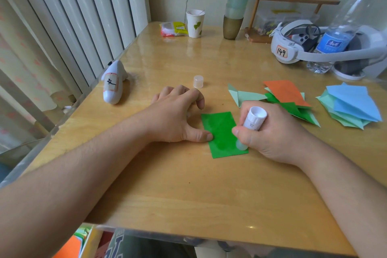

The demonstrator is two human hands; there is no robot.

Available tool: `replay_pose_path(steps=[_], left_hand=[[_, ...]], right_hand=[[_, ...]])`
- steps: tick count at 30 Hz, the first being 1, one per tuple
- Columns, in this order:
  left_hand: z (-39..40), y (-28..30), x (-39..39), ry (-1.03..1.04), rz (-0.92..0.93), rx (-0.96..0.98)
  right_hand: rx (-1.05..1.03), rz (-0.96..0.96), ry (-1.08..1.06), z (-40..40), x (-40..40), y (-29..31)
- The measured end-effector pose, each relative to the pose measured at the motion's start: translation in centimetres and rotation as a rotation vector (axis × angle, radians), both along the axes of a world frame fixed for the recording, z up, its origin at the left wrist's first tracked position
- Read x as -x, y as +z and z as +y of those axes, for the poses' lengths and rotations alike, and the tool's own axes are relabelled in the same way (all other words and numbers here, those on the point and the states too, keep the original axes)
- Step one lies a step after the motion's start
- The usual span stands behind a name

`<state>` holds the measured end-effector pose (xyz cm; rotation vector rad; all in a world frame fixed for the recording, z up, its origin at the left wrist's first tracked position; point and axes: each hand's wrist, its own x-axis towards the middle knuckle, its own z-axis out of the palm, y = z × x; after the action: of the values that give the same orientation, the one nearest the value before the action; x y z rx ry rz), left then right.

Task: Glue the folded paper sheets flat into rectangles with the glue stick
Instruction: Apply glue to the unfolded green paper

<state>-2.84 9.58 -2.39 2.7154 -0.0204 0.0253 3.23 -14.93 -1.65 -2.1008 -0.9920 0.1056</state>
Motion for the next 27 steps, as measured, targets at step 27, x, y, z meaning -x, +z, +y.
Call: replay_pose_path(steps=[27], left_hand=[[-0.1,-0.2,-0.1,0.014,-0.01,-0.004]], right_hand=[[-0.026,0.01,0.042,2.0,1.3,-0.2]])
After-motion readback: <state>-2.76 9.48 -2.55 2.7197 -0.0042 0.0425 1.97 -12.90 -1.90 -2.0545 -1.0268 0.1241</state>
